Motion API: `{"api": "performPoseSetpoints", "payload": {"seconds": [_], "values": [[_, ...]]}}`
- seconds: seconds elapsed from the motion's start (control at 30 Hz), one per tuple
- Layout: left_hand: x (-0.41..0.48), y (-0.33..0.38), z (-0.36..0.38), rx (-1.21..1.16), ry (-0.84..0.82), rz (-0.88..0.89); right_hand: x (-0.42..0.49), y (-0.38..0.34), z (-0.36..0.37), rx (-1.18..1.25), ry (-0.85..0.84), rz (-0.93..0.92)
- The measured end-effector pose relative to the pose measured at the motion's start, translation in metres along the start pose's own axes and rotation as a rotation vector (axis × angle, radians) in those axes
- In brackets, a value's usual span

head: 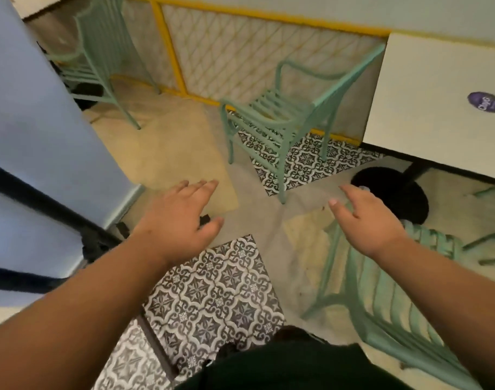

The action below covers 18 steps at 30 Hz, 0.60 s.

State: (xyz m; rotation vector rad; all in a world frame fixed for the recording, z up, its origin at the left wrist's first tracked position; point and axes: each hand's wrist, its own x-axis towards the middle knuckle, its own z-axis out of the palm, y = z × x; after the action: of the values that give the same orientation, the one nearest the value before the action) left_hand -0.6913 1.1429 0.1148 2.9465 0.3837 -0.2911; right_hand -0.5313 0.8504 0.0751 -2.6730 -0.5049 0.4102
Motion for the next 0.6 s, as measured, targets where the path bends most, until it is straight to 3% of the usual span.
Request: {"api": "performPoseSetpoints", "payload": {"seconds": [0.3,0.6], "values": [[0.149,-0.026,-0.029,0.017,0.021,0.144,0.072,-0.018,-0.011,0.028,0.104,0.135],[0.3,-0.036,-0.029,-0.001,-0.033,0.156,0.224,-0.037,-0.01,-0.007,0.012,0.089]]}}
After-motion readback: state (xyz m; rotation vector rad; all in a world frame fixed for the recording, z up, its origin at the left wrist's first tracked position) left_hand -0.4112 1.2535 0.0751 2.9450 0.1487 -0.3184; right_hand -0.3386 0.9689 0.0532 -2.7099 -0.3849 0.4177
